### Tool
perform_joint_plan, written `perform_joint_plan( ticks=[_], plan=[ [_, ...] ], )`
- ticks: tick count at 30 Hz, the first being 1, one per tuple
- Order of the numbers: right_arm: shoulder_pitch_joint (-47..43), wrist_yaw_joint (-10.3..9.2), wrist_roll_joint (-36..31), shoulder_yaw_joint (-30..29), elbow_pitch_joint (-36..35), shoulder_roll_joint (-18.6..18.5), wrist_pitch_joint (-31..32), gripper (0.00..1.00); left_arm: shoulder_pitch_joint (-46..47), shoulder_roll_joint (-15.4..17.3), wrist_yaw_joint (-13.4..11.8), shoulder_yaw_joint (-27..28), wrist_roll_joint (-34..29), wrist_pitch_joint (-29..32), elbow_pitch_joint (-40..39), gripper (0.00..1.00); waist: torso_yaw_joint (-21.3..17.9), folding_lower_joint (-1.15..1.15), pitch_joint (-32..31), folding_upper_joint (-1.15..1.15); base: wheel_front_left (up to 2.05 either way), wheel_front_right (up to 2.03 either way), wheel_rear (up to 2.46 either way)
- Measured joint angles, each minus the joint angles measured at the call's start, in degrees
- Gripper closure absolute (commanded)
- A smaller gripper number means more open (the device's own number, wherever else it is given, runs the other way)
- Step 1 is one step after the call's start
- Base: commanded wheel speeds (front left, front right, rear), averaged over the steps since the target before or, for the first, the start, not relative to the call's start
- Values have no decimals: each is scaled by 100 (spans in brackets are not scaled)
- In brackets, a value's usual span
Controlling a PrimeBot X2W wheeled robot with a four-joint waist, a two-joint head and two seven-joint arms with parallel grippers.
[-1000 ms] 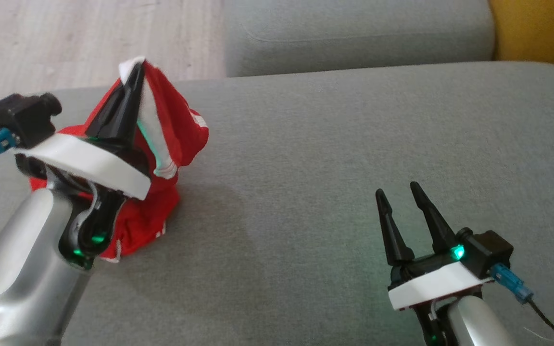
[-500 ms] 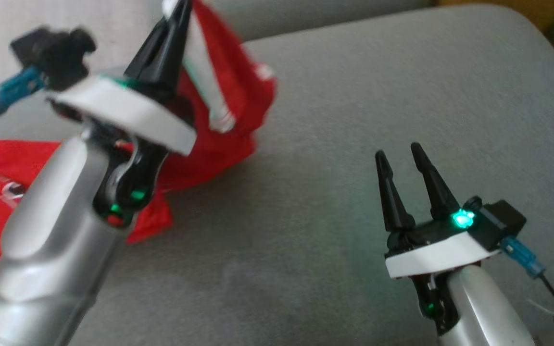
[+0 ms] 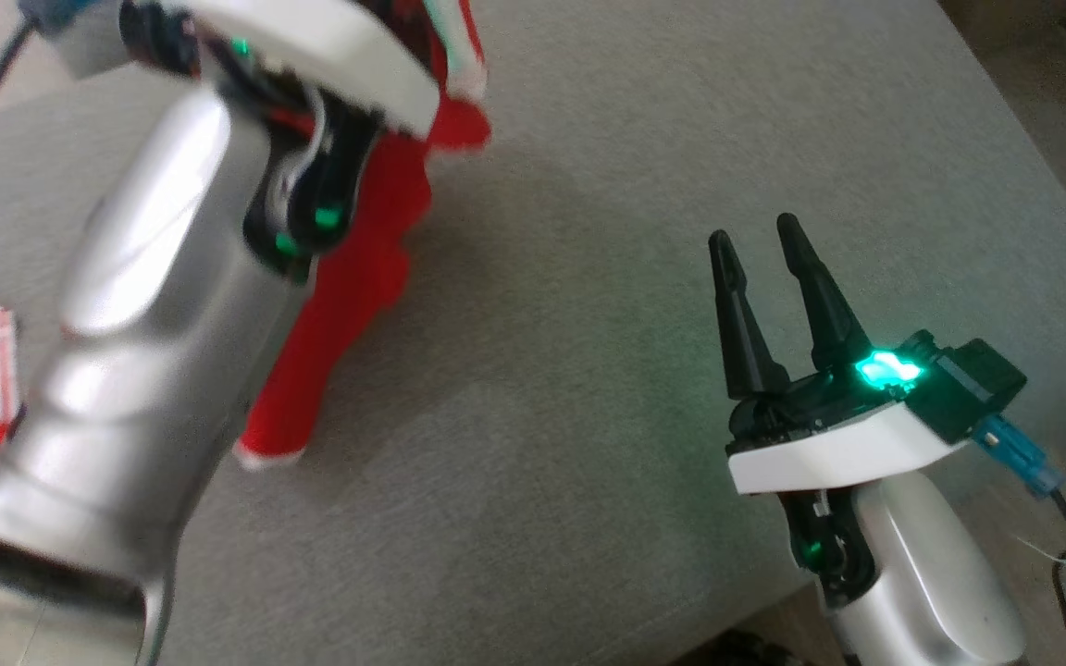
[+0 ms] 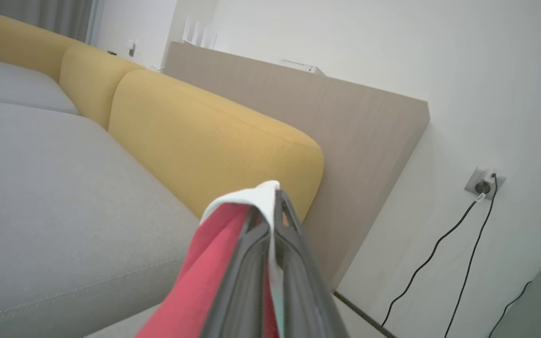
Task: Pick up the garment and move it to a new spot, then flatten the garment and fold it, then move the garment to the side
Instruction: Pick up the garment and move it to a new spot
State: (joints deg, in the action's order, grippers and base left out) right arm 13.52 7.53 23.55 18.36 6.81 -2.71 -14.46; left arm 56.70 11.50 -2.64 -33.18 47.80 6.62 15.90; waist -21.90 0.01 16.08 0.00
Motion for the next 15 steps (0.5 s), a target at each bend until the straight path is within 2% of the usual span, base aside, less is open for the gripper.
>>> perform_joint_plan(
  ticks=[2, 3, 4, 7, 12, 13, 15],
  plan=[
    [15, 0, 25, 3, -30, 0, 0, 0, 262, -134, 114, 12, -7, -177, 311, 100, -120, 0, 91, 0, 0, 0, 0],
    [15, 0, 25, 3, -33, 0, 0, 0, 374, -201, 166, 10, -11, -230, 470, 8, -161, 0, 132, 0, 0, 0, 0],
    [15, 0, 25, 3, -32, 0, 0, 0, 466, -258, 212, -1, -40, -263, 646, 0, -194, 0, 167, 0, 0, 0, 0],
    [15, 0, 25, -13, -32, 0, 0, 0, 566, -277, 402, -79, -175, -357, 1104, 0, -212, 0, 218, 0, 0, 0, 0],
    [16, 0, 5, -125, -25, 0, -1, 0, 521, -142, 678, -212, -285, -587, 1560, 0, 11, -1, 183, 0, 0, 0, 0],
    [16, 0, -7, -156, -22, 0, -1, 0, 491, -105, 719, -202, -264, -621, 1606, 0, 77, -1, 167, 0, 0, 0, 0],
    [15, 0, -96, -238, -10, 0, -1, 0, 346, -119, 817, -20, 164, -619, 1674, 0, 223, -1, 126, 0, 0, 0, 0]
  ],
)
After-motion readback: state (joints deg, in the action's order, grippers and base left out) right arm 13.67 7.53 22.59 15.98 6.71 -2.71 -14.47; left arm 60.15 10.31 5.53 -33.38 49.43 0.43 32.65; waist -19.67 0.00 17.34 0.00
